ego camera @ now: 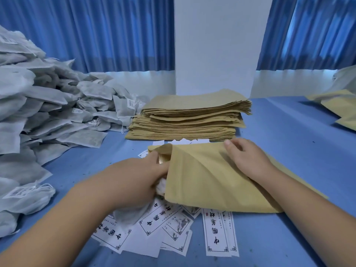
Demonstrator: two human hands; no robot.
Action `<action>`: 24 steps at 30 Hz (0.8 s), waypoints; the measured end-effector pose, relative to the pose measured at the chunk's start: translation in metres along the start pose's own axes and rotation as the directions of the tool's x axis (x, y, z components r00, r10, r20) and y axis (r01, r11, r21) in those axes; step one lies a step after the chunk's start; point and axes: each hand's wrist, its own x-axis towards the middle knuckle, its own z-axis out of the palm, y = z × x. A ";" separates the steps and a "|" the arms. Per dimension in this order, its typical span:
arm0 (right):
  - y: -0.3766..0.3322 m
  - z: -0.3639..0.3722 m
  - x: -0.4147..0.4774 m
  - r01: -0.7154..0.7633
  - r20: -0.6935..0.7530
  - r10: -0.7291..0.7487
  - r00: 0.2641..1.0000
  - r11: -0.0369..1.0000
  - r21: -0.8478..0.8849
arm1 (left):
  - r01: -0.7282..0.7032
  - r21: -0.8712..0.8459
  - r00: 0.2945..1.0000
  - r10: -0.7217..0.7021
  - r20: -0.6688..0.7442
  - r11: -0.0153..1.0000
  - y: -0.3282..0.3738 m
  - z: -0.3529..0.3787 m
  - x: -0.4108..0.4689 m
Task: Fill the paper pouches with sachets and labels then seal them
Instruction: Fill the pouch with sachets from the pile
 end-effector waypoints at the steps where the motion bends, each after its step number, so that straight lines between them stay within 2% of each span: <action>1: 0.001 -0.002 0.000 -0.011 -0.024 0.012 1.000 0.999 0.046 | -0.009 -0.048 1.000 0.009 0.001 0.999 -0.002 -0.001 -0.001; 4: 0.002 -0.004 -0.002 -0.018 -0.042 0.021 0.999 0.997 0.071 | -0.050 -0.136 0.999 0.050 -0.003 0.989 -0.006 -0.005 -0.003; 6: -0.002 -0.005 -0.004 0.035 -0.049 -0.034 0.998 0.999 0.004 | -0.059 -0.125 0.998 0.060 0.006 0.990 -0.004 -0.007 -0.004; 8: -0.014 -0.009 -0.008 0.134 -0.039 -0.133 0.990 0.991 0.026 | -0.057 -0.077 0.998 0.058 0.011 0.995 0.000 -0.006 -0.004; 9: -0.022 -0.011 -0.013 0.185 0.002 -0.186 0.983 0.979 0.091 | -0.058 -0.046 0.998 0.058 0.005 0.997 0.002 -0.005 -0.003; 11: -0.039 -0.012 -0.023 0.289 0.179 -0.324 0.929 0.937 0.198 | -0.058 0.018 0.998 0.058 -0.026 0.998 0.003 0.000 -0.001; 13: -0.051 -0.010 -0.034 0.401 0.393 -0.432 0.812 0.902 0.162 | -0.053 0.051 0.998 0.054 -0.024 0.997 0.003 0.002 0.001; 15: -0.057 -0.006 -0.041 0.451 0.501 -0.466 0.729 0.878 0.160 | -0.051 0.072 0.999 0.052 -0.013 0.996 0.002 0.002 0.000; 24: -0.069 0.009 -0.045 0.353 0.339 -0.456 0.823 0.878 0.322 | -0.059 0.130 0.998 0.062 -0.023 0.990 0.005 0.002 0.000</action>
